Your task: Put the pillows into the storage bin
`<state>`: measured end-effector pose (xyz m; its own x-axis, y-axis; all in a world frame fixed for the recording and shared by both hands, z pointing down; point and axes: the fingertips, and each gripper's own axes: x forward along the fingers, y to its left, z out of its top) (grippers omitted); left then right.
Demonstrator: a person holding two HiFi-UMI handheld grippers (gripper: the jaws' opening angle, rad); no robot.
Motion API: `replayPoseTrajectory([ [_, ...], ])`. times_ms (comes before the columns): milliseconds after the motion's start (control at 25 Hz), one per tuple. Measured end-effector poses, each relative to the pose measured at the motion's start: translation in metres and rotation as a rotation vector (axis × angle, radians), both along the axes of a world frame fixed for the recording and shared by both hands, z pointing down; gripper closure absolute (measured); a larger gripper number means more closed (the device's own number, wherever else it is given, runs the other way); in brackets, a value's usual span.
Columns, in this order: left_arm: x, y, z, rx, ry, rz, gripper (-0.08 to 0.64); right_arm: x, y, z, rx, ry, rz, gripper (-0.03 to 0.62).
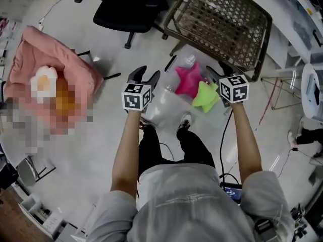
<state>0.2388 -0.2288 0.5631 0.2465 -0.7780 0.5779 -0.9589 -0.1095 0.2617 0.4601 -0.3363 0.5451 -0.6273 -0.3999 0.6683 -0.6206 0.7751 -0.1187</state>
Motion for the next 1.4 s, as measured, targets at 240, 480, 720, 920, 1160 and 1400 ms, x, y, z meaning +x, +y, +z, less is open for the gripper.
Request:
replayPoseTrajectory([
  [240,-0.167,0.083,-0.057,0.064,-0.069,-0.256,0.304,-0.195,0.017,-0.066,0.08,-0.086,-0.243,0.319],
  [480,-0.329,0.196,-0.099,0.093,-0.105,-0.505,0.307,-0.364,0.082,-0.108,0.107,-0.119,-0.437,0.318],
  [720,-0.435,0.287,-0.11,0.093,-0.114,-0.706,0.307,-0.502,0.142,-0.122,0.094,-0.146,-0.612,0.31],
  [920,-0.496,0.345,-0.1,0.056,-0.101,-0.823,0.307,-0.594,0.191,-0.115,0.058,-0.15,-0.737,0.307],
  [1160,-0.545,0.389,-0.072,0.006,-0.047,-0.952,0.308,-0.686,0.227,-0.089,-0.012,-0.134,-0.876,0.305],
  [1400,-0.591,0.411,-0.024,-0.067,0.031,-1.074,0.308,-0.784,0.244,-0.042,-0.107,-0.1,-0.99,0.304],
])
